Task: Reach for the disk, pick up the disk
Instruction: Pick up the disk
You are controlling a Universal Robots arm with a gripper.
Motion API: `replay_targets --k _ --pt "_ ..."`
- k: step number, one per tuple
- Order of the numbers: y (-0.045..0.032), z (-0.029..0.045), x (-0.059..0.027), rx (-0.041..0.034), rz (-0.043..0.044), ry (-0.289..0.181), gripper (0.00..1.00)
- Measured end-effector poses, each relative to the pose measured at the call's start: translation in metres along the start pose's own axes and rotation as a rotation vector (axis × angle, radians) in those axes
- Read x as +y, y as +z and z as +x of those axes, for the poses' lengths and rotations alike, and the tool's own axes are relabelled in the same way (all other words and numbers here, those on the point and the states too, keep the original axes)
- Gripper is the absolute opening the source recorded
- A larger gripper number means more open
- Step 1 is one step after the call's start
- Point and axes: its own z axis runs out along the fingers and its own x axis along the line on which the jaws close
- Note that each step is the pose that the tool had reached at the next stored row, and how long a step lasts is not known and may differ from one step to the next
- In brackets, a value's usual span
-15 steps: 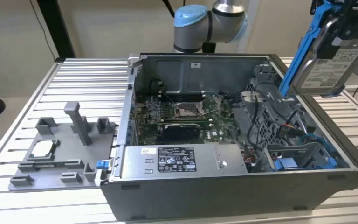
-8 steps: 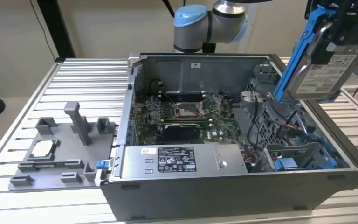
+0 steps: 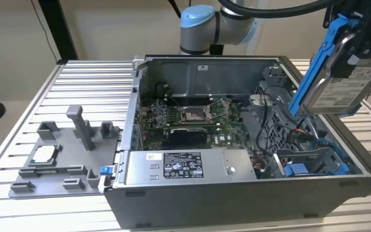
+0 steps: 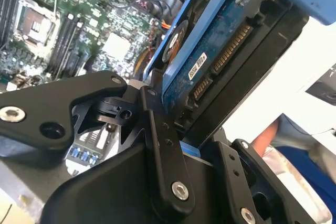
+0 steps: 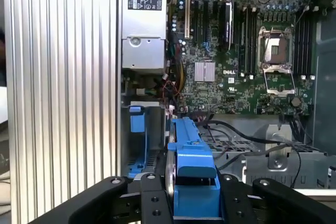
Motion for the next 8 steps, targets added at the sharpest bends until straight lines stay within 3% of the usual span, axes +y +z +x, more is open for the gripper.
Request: replay_targets --k 4,8 --pt "0.0013 0.0151 0.0014 -0.0001 0.0 0.0 0.0" --pt "0.0026 0.025 0.0024 -0.0001 0.0 0.0 0.0"
